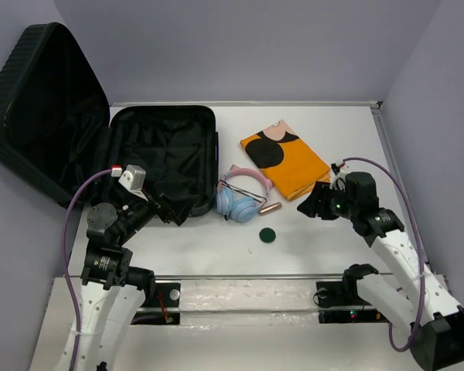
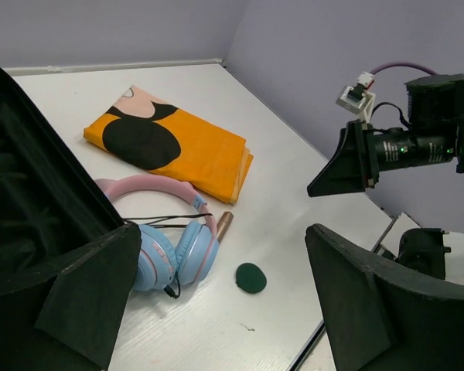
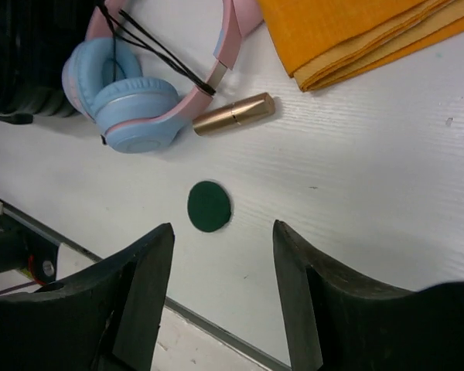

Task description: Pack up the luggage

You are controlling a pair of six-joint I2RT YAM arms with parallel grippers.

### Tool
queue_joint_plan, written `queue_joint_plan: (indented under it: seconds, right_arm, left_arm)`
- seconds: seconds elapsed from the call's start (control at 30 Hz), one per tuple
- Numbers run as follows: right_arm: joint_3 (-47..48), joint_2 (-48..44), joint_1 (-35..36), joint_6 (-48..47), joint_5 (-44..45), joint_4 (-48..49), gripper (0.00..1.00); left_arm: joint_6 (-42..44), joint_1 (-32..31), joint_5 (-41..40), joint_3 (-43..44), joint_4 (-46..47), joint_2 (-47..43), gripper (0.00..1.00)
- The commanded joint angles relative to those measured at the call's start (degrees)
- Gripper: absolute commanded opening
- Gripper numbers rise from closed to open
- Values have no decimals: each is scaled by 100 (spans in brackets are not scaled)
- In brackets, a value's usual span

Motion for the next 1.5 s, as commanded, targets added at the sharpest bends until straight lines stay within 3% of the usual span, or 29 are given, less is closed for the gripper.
queue_joint_plan:
  seconds: [0.0, 0.43, 0.67, 0.9, 1.23, 1.33, 1.4, 1.47]
  right_arm:
    - [-50, 474, 845, 178, 1007, 654, 60]
    - [-120, 1713, 3410, 1092, 2897, 663, 59]
    - [143, 2812, 4369, 1610, 3583, 680, 59]
    - [653, 3743, 4494, 1550, 4023, 689, 59]
    - [1092, 4210, 4494, 1356, 4269, 452, 60]
    - [1242, 4482, 4494, 1321, 4287, 452, 43]
    - [1269, 4641, 4494, 1373, 4304, 452, 19]
    - [1234, 4554, 4494, 1417, 4313, 460, 8]
  left_arm:
    - [-18, 6, 191, -53, 157, -64, 99]
    - [-61, 6, -2, -53, 61, -90, 99]
    - [-44, 15, -169, -45, 34, -476, 99]
    - [-26, 15, -116, -36, 43, -512, 99]
    - [-26, 15, -90, -53, 69, -547, 99]
    - [-35, 15, -90, -62, 69, -556, 99]
    - [-35, 15, -90, -62, 69, -547, 99]
    - [-44, 15, -90, -62, 78, -556, 99]
